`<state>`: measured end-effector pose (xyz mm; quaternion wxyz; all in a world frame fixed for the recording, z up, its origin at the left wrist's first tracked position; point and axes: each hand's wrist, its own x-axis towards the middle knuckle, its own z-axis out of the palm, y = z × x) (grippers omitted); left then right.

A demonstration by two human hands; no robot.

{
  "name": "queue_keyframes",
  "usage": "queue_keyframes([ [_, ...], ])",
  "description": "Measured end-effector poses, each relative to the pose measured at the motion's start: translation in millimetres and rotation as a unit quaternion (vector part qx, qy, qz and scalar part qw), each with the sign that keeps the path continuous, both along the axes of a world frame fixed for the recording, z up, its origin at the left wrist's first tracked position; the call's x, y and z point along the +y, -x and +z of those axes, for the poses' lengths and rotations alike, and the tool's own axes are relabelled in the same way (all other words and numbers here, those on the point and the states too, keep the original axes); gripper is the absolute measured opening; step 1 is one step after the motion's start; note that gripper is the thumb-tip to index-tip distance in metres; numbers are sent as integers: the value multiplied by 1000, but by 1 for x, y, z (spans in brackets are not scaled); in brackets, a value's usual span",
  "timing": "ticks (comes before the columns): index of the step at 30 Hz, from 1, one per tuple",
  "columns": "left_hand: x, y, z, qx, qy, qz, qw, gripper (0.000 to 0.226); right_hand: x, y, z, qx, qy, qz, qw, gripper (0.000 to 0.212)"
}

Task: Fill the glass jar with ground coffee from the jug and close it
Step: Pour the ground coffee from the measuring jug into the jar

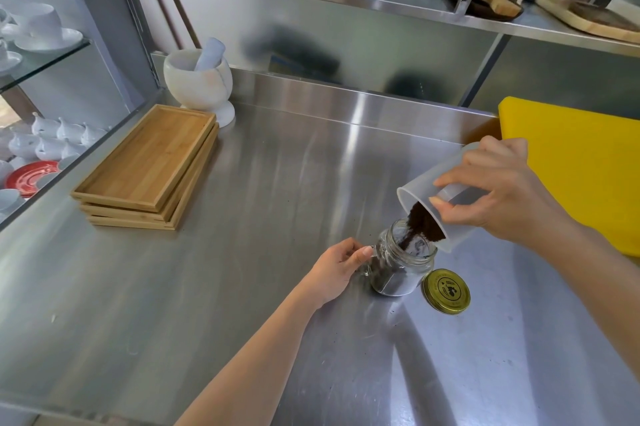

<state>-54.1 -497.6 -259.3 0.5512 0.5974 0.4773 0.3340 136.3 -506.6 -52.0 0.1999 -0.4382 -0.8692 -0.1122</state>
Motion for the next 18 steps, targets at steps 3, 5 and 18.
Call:
queue_keyframes([
  [3,-1,0,0,-1,-4,0,1000,41,0,1,1,-4,-8,2,1000,21],
  [5,-1,0,0,-6,-1,0,1000,38,0,2,2,-1,-8,3,1000,20],
  [18,1,-1,-2,-19,10,-8,1000,45,-1,2,4,-20,-8,1,1000,20],
])
